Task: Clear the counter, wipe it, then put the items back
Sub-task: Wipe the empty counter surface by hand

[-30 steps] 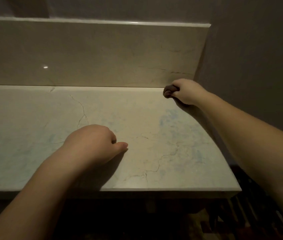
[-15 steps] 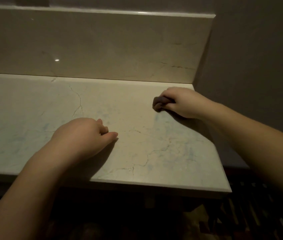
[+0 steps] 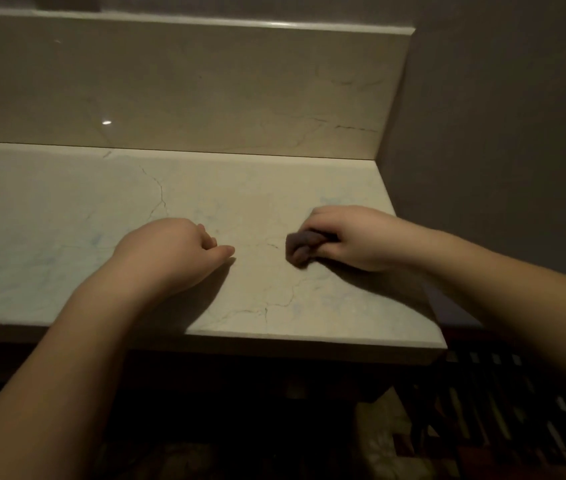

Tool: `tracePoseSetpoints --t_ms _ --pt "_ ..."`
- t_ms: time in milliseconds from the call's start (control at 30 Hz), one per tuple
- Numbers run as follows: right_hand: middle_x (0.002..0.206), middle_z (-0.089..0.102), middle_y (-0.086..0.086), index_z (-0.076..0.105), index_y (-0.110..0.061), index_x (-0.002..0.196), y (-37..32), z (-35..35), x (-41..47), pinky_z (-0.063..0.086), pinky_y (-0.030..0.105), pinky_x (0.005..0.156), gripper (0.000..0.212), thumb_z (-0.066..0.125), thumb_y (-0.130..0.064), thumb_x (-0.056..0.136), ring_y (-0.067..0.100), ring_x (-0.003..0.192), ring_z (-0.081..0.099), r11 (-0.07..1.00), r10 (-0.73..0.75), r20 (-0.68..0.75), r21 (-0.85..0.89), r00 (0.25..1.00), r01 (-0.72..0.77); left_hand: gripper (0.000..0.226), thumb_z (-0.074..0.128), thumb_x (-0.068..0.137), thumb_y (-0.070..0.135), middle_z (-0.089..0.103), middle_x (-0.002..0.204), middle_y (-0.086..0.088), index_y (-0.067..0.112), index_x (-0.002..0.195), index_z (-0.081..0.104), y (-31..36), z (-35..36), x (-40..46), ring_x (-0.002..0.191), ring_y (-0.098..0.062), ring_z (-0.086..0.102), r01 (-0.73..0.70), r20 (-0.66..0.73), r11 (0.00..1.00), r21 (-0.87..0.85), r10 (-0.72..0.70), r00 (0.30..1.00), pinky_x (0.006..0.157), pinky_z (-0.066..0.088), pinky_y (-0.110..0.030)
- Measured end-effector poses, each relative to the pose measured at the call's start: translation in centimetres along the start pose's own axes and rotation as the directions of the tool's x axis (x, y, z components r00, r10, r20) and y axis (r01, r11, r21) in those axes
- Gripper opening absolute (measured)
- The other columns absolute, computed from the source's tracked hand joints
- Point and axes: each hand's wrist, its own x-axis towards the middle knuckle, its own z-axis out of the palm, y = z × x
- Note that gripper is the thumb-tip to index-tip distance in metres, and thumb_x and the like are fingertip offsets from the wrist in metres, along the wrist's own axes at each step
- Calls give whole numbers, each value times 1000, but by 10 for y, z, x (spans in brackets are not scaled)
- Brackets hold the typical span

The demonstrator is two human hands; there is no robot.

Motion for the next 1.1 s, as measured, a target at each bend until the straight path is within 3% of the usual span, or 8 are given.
tracePoseSetpoints --t_ms 67,233,400,500,667,833,967,1100 --pt "106 58 -3 61 -20 111 1 -4 23 40 31 80 21 56 -26 91 17 97 53 996 73 -52 -40 996 -75 47 44 90 61 61 130 9 31 115 69 -2 0 1 108 -18 58 2 -4 1000 -5 -2 1000 89 48 -36" --pt "105 60 0 61 -18 108 -10 4 47 39 32 78 20 55 -27 91 21 97 53 986 150 -127 -55 980 -158 43 44 90 59 64 125 6 32 111 70 -4 3 1 102 -19 59 -29 -16 1000 1 29 999 83 49 -35" --pt "101 58 -3 63 -18 104 -43 24 -14 40 28 79 15 57 -25 92 14 92 52 999 39 -117 16 992 -37 39 46 90 56 64 123 5 32 109 71 -5 2 0 104 -22 58 -66 -6 996 62 67 998 84 49 -35" --pt "95 55 -7 64 -17 103 -55 27 -51 38 23 79 13 60 -20 91 8 89 50 999 -40 -88 5 995 40 38 46 90 54 67 104 3 29 101 72 -5 0 -2 92 -22 57 -98 2 993 68 98 995 72 44 -32" --pt "103 56 -5 62 -21 108 -69 23 -28 39 26 81 17 57 -25 92 13 96 52 996 88 -63 11 994 -87 35 51 90 51 67 89 3 26 96 74 -2 -5 -7 84 -21 59 -77 -23 997 8 77 997 73 49 -33" --pt "107 58 1 61 -19 107 -89 35 3 41 32 82 18 56 -28 93 20 96 53 985 168 -141 -8 976 -171 35 52 92 47 67 93 -2 21 104 73 -1 -6 -10 88 -25 60 -49 -49 999 -16 48 998 77 50 -35" --pt "98 59 1 60 -20 94 -88 37 -51 39 29 80 4 59 -19 90 18 93 54 990 137 -126 29 983 -135 35 51 92 47 66 100 -3 21 104 71 -2 -6 -11 95 -28 59 -40 -40 999 -20 39 998 75 45 -35" --pt "98 58 -3 61 -23 95 -81 29 -93 38 24 81 10 61 -16 89 16 95 55 974 227 -107 47 968 -223 34 50 93 44 65 109 -5 19 107 69 -2 -4 -12 105 -30 58 -32 -34 999 -32 31 999 76 41 -35"
